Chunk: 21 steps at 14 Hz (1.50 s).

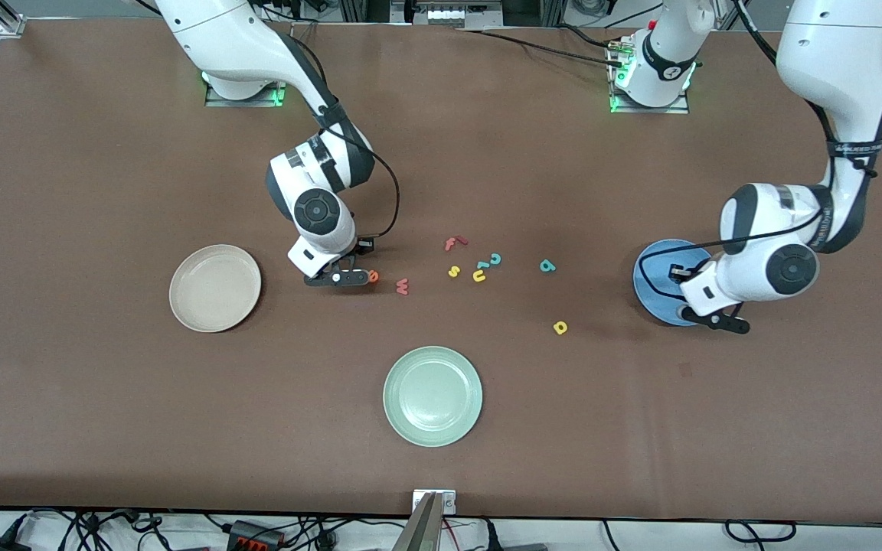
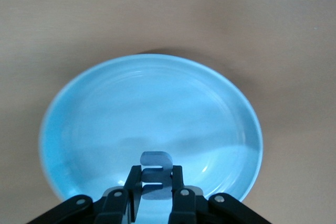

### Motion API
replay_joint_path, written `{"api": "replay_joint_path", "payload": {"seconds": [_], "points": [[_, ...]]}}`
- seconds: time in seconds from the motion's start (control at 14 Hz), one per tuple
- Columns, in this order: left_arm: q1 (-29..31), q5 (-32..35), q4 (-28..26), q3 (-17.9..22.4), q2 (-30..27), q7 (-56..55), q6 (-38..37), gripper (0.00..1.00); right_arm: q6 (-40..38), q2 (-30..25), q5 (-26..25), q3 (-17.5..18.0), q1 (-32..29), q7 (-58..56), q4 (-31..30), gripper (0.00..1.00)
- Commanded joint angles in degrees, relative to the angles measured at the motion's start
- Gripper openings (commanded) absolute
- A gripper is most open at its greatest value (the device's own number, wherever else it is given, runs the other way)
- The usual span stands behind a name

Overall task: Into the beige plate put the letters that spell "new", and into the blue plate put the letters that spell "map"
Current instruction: 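Drop the blue m into the blue plate while the right gripper lifts the u, then release the green u onto the beige plate while the left gripper returns, then grasp the teal letter with the left gripper while the right gripper reaches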

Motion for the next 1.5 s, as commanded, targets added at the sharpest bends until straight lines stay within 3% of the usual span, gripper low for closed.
{"api": "replay_joint_path", "payload": {"seconds": [0.0, 0.07, 0.21, 0.36, 0.57, 0.79, 0.86, 0.93, 1.0, 1.29, 1.43], "points": [[-0.9, 0.9, -2.6, -0.5, -1.0, -0.9, 2.4, 0.75, -6.8, -4.3, 0.0, -0.9, -4.4, -1.2, 2.1, 0.19], [-0.9, 0.9, -2.4, -0.7, -1.2, -0.9, 2.2, 1.0, -10.8, -4.5, -0.7, -2.0, -6.7, -2.3, 4.1, 0.19], [-1.4, 0.8, -2.1, -1.8, -2.6, -0.9, 1.8, 1.0, -15.4, -4.5, -0.8, -3.6, -11.1, -7.4, 6.7, 0.19], [-1.5, 0.8, -2.0, -6.0, -4.0, -2.9, 1.3, 1.0, -15.1, -4.1, -1.3, -5.3, -14.7, -12.1, 6.8, 0.19], [-1.7, 0.8, -1.8, -13.3, -3.6, -21.7, 1.7, 1.0, -13.0, -1.9, -2.1, -5.4, -17.7, -13.7, 6.9, 0.19], [-6.9, 0.8, -2.0, -14.2, -1.6, -37.0, 5.3, 1.0, -8.5, 1.4, -2.7, -5.4, -18.9, -13.8, 6.8, 0.21], [-7.6, 0.8, -1.9, -14.3, -0.6, -43.9, 6.6, 1.0, -7.3, 1.9, -2.7, -5.4, -19.1, -13.9, 6.8, 0.42], [-8.1, 0.8, -1.9, -14.3, 0.4, -49.1, 7.8, 1.0, -7.1, 1.8, -2.6, -5.4, -19.6, -13.9, 7.0, 0.93], [-8.9, 0.8, -1.9, -14.3, 1.5, -53.0, 8.9, 1.0, -7.2, 1.5, -2.6, -5.4, -19.2, -13.9, 7.1, 1.0], [-9.0, 0.8, -2.4, -14.5, 3.1, -61.9, 13.8, 0.98, -7.7, -0.6, -1.6, -4.4, -14.7, -13.0, 8.7, 1.0], [-9.3, 0.8, -2.4, -14.5, 3.3, -63.9, 14.0, 0.74, -6.6, -0.6, -1.5, -4.1, -11.5, -13.7, 8.7, 1.0]]}}
